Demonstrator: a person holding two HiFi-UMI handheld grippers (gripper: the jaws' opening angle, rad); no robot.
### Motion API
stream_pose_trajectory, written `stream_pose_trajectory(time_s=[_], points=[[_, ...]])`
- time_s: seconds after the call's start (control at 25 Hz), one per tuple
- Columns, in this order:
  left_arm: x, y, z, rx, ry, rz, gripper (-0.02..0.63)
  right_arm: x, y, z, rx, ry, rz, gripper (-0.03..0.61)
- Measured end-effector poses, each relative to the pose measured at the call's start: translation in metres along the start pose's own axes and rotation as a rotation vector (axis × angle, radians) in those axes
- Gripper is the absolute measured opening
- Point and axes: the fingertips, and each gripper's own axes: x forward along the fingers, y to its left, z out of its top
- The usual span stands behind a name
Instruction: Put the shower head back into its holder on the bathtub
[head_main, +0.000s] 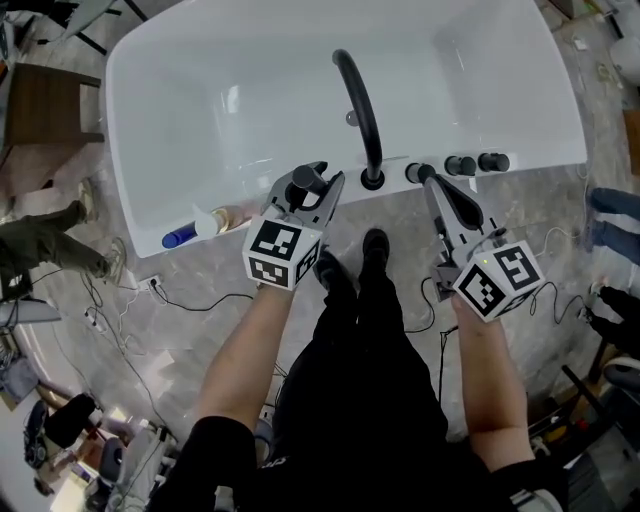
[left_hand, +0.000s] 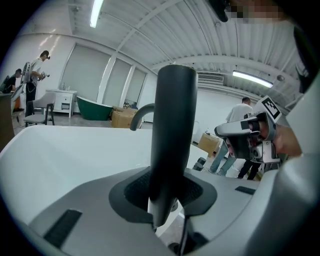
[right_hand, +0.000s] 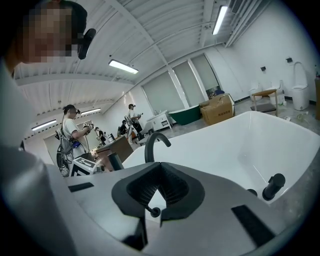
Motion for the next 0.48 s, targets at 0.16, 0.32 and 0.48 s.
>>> stream_pose_trajectory(time_s=[0.16,0.32,0.48], points=[[0.009,0.007,-0.022,-0.004,0.042,0.009,0.123,0.006,-0.008,-0.007,0.015,0.006,-0.008,0.014],[0.019,0.005,-0.037,0.015,0.076,0.016,0.124,0.004,-0.016,-0.01,0.024,0.001,-0.002,0.014],[0.027,0.005,-0.05,0.036,0.108,0.029,0.124,-0.001,-0.022,-0.01,0.037,0.01,-0.021,0.014]])
